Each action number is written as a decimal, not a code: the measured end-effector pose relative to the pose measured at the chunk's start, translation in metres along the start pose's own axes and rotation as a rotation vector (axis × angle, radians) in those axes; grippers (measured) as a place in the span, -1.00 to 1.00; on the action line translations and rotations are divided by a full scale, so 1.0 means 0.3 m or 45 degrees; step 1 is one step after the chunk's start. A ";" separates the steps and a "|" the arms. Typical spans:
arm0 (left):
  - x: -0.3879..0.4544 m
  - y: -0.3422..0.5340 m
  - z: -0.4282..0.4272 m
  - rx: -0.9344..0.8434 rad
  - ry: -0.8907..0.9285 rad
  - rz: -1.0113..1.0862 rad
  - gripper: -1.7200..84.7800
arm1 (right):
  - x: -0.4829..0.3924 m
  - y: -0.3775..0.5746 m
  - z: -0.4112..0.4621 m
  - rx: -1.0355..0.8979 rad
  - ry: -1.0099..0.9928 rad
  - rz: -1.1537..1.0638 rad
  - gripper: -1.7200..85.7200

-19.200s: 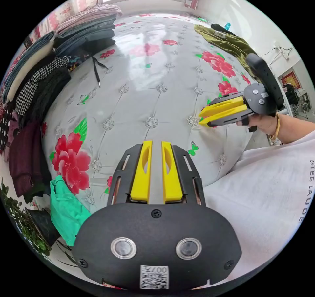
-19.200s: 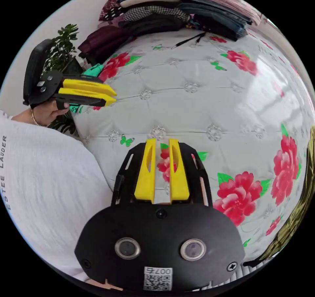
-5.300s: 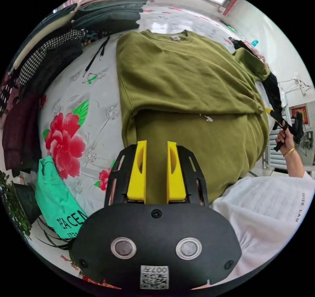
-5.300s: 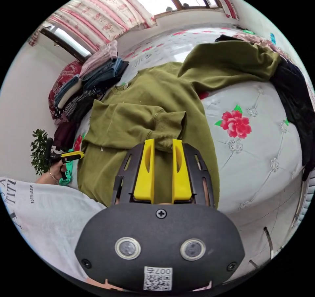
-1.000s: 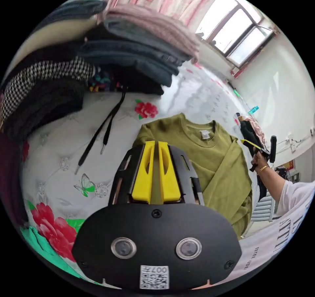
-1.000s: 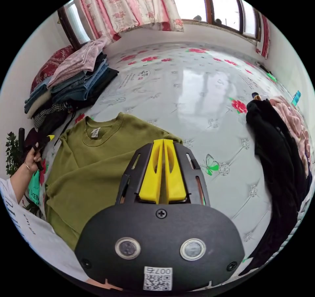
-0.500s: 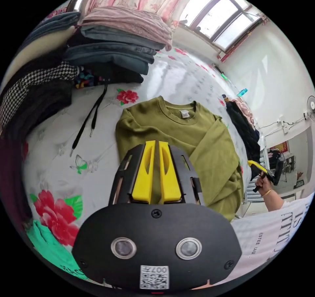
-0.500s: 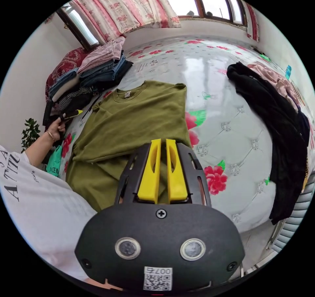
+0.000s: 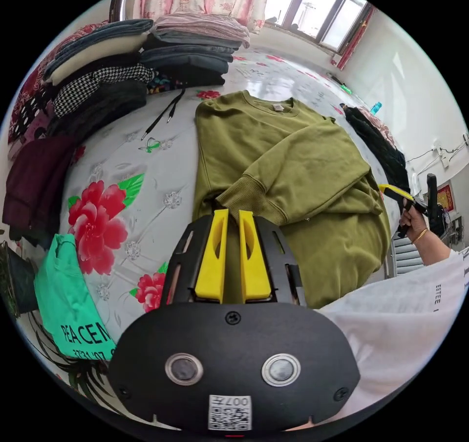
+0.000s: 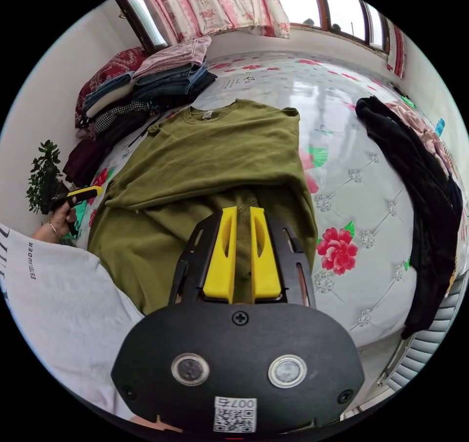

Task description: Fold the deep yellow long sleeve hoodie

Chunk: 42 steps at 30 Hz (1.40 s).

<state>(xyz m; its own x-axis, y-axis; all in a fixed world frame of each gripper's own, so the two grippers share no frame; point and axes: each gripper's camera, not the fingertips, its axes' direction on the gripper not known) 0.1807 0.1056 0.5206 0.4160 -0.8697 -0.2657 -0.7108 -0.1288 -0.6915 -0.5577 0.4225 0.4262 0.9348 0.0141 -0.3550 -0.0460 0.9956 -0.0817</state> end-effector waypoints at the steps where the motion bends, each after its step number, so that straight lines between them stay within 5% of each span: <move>1: 0.007 -0.012 0.023 -0.013 0.002 0.010 -0.86 | -0.001 -0.041 0.015 -0.004 0.009 -0.020 -0.86; 3: 0.015 -0.039 0.181 -0.197 0.006 0.002 -0.87 | 0.011 -0.087 0.070 -0.055 0.015 -0.033 -0.86; 12: 0.088 -0.065 0.230 -0.095 -0.109 0.083 -0.95 | 0.059 -0.188 0.146 -0.123 0.022 -0.151 -0.84; 20: 0.080 -0.345 0.315 -0.047 -0.153 0.192 -0.96 | 0.200 -0.596 0.193 -0.083 0.027 -0.083 -0.82; 25: 0.035 -0.446 0.300 -0.083 -0.097 0.042 -0.93 | 0.272 -0.811 0.165 -0.104 0.030 0.057 -0.80; 30: -0.018 -0.099 0.037 0.067 0.031 -0.089 -0.84 | 0.343 -0.558 -0.165 0.154 -0.253 0.067 -0.77; 36: -0.116 0.427 -0.179 -0.107 0.055 -0.326 -0.80 | 0.559 0.085 -0.460 -0.018 -0.210 0.331 -0.73; 42: -0.045 0.520 -0.224 -0.148 0.168 -0.251 -0.74 | 0.629 0.299 -0.465 -0.135 -0.371 0.438 -0.72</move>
<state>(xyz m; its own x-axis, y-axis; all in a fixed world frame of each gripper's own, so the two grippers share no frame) 0.0260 0.0652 0.4614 0.4812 -0.8758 -0.0383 -0.6868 -0.3496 -0.6373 -0.4346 0.5016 0.2219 0.9181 0.3827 -0.1028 -0.3926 0.9137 -0.1054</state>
